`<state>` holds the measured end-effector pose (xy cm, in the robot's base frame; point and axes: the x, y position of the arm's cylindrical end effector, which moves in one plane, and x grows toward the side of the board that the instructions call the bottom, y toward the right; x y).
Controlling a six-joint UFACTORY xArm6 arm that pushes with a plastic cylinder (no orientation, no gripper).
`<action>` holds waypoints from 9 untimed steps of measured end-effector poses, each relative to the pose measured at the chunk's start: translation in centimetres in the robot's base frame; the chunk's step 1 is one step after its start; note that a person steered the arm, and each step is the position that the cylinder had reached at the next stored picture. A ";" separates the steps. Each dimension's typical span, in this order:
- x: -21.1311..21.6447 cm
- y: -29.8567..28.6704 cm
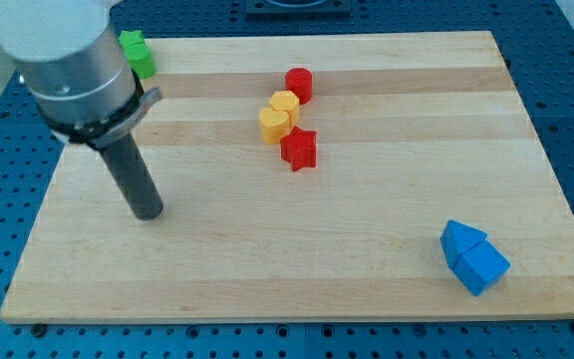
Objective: Adjust the yellow blocks in between the red blocks
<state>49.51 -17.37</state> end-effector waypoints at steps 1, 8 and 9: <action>-4.0 0.3; -12.8 13.9; -12.8 12.7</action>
<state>36.69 -4.64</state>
